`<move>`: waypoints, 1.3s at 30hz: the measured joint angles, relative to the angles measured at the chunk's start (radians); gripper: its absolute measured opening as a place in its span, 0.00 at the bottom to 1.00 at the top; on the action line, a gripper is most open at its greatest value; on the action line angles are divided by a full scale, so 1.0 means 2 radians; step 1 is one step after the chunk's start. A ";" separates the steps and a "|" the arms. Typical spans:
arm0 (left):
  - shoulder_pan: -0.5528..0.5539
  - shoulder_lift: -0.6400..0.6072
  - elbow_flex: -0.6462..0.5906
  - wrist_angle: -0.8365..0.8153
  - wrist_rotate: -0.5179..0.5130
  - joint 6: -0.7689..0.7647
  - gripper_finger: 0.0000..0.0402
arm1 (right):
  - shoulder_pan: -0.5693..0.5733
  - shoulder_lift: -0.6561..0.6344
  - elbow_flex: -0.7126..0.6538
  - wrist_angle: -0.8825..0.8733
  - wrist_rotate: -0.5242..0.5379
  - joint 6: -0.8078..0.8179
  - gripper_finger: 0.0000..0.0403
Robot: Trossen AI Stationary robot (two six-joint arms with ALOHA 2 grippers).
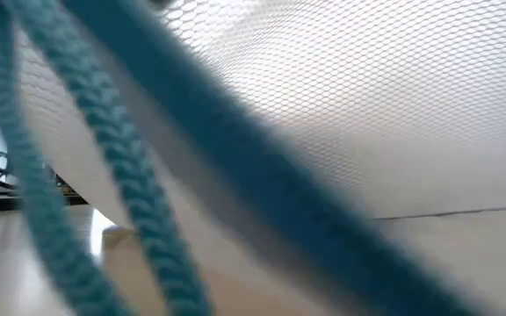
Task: Unpack boxes
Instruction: Open the transparent blue transparent zip bag
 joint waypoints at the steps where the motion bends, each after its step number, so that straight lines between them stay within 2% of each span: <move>1: 0.000 0.000 0.000 0.006 0.005 0.000 0.42 | -0.002 0.000 0.000 0.000 0.000 -0.002 0.00; 11: 0.000 0.001 -0.008 0.006 0.004 0.000 0.39 | -0.011 0.000 0.000 0.000 -0.002 -0.012 0.00; 17: 0.005 0.002 -0.038 0.006 -0.004 -0.012 0.39 | -0.004 0.000 0.000 0.007 -0.043 -0.005 0.00; 27: 0.037 0.002 -0.094 0.016 -0.040 -0.049 0.41 | 0.034 0.000 0.000 0.087 -0.056 -0.012 0.00; 34: 0.064 0.002 -0.102 0.032 -0.060 -0.040 0.43 | 0.035 0.000 0.000 0.099 -0.050 -0.024 0.00; 39: 0.078 0.002 -0.101 0.080 -0.066 0.004 0.42 | 0.029 0.002 0.000 0.099 -0.048 -0.031 0.00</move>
